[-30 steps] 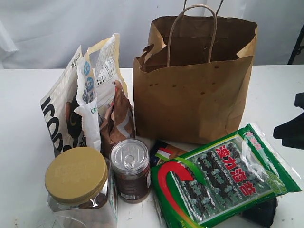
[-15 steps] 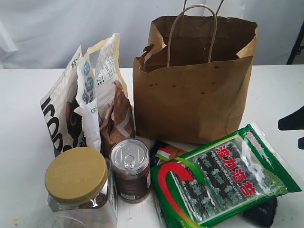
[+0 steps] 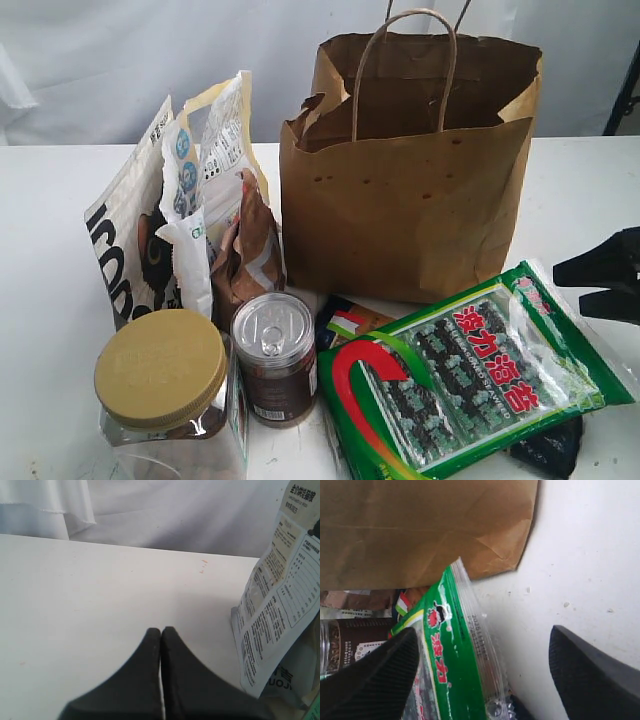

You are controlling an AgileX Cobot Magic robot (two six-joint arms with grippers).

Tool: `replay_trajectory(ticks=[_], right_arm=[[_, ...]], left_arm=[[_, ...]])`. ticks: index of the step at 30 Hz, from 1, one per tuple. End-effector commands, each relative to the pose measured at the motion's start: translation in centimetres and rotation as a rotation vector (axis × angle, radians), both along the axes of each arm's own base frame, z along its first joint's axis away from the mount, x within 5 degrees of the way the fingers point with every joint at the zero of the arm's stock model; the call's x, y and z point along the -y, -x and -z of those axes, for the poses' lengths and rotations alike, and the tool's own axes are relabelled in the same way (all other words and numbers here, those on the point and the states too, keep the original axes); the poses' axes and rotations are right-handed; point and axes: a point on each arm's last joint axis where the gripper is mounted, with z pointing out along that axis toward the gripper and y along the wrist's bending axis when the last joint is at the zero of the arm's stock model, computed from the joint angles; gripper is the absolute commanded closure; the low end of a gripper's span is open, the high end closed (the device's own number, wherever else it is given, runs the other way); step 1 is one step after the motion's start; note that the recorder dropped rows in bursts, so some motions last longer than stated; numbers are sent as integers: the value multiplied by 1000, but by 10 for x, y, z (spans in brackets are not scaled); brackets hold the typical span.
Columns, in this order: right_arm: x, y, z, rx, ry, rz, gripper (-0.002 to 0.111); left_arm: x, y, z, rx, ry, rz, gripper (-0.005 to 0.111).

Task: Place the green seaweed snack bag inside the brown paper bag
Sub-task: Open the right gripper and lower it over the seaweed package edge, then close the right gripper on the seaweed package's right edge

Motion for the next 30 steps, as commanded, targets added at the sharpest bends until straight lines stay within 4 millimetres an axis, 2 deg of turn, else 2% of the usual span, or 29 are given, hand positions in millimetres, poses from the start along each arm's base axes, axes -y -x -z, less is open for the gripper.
replay_trajectory(ticks=[1, 11, 18, 30], right_arm=[[-4, -4, 11, 8, -47, -16, 41], [-53, -8, 14, 41, -54, -246, 41], [-56, -5, 16, 22, -34, -294, 42], [-70, 0, 14, 8, -61, -384, 70]], left_arm=[[0, 0, 1, 9, -1, 5, 107], [0, 0, 1, 9, -1, 5, 107], [0, 0, 1, 9, -1, 5, 107], [0, 0, 1, 9, -1, 5, 107]])
